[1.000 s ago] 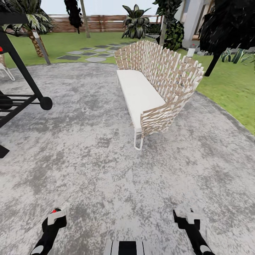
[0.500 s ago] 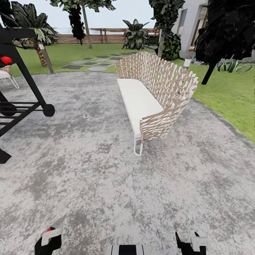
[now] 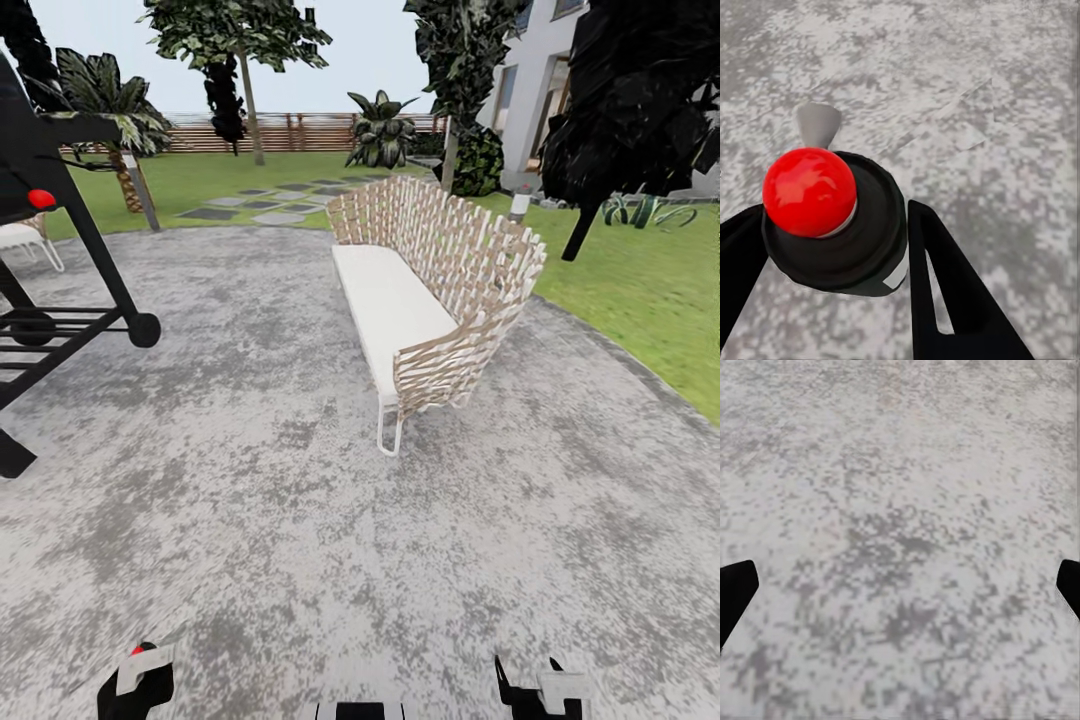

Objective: In the garden, pick up the pesticide atomizer on the floor and spray pesticide onto both trees until each tree trunk is fully covered.

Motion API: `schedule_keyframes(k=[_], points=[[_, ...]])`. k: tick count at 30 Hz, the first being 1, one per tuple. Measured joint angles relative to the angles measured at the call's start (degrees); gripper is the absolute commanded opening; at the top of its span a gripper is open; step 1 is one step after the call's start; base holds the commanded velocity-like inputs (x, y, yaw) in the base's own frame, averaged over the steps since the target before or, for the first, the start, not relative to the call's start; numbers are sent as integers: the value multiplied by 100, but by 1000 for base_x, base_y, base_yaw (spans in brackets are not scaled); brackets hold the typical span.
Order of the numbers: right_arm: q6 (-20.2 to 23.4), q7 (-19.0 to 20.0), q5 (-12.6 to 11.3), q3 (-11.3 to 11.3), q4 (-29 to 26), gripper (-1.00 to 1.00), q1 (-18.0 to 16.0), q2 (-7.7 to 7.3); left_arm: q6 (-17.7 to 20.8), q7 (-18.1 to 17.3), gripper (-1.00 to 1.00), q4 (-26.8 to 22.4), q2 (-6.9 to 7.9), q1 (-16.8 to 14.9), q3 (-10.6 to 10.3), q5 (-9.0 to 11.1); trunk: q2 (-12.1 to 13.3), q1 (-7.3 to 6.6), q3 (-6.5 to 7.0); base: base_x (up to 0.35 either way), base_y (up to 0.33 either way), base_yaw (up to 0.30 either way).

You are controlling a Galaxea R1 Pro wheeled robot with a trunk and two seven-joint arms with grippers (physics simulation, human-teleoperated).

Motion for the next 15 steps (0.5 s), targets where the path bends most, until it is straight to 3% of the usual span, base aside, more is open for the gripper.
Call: schedule_keyframes(k=[15], points=[[1, 0, -5, -3, 0, 100, 1, 1, 0, 2, -100, 8, 0, 0, 2, 12, 20, -39, 333, 0, 0, 0]])
